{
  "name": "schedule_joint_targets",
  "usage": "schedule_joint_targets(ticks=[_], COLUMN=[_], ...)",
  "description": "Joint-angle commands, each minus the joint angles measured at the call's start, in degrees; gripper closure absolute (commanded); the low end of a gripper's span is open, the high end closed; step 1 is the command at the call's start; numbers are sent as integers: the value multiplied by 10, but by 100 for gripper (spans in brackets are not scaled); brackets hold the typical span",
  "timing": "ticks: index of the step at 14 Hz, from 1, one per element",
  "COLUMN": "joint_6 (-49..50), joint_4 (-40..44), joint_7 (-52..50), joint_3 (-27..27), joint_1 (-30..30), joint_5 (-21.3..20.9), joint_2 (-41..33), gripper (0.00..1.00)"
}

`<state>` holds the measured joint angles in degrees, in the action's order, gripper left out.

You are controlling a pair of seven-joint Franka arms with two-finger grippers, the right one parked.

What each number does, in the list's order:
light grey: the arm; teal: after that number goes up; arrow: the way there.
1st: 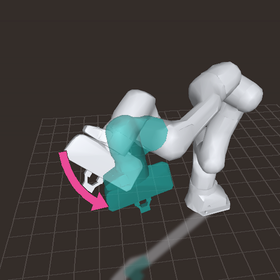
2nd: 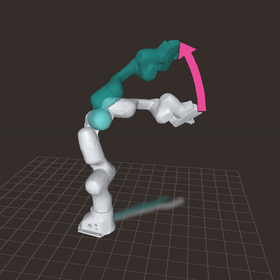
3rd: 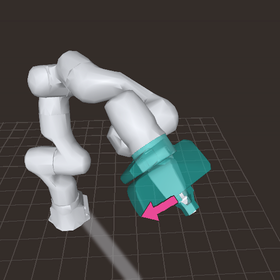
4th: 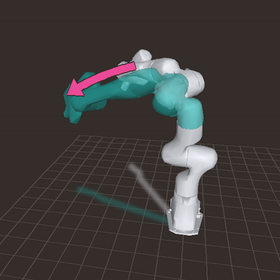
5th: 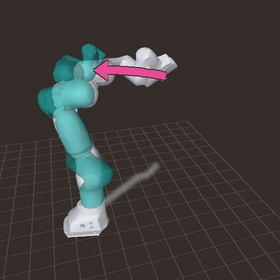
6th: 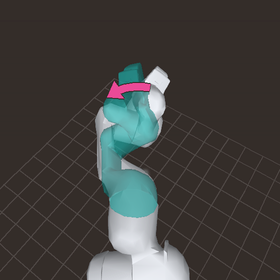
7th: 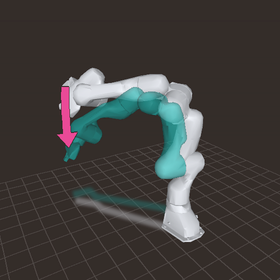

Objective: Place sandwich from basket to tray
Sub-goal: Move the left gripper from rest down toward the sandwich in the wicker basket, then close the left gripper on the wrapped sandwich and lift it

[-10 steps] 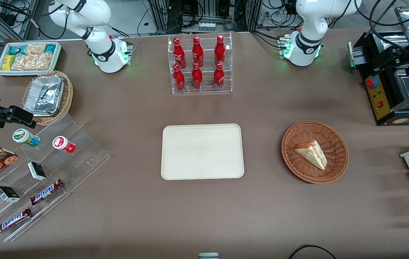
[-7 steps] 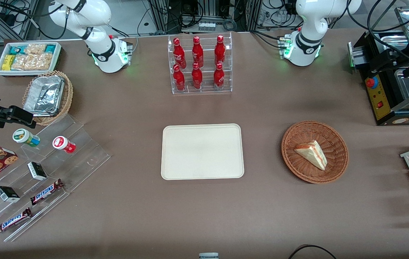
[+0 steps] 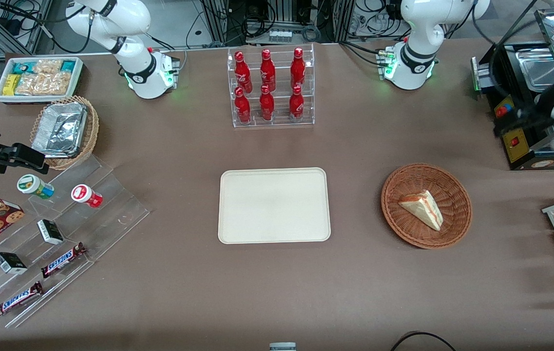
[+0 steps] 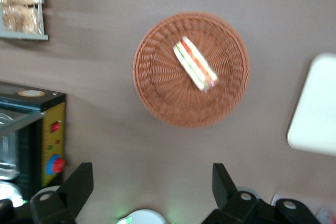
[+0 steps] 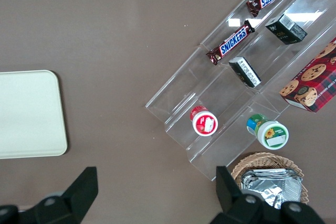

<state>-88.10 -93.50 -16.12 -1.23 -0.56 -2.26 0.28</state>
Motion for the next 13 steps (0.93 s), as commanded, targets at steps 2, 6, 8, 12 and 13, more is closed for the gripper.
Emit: schedule_joint_targets(ticks=[2, 6, 8, 12, 13], joint_6=[-149, -345, -397, -477, -493], joint_4=[-147, -286, -312, -347, -347], joint_7=[-164, -334, -397, -473, -477], joint_3=[-3, -22, -23, -23, -23], joint_1=[0, -12, -22, -43, -44], joint_5=[-12, -13, -13, -13, -13], joint_2=[-26, -20, -1, 45, 59], gripper=[0, 0, 0, 0, 0])
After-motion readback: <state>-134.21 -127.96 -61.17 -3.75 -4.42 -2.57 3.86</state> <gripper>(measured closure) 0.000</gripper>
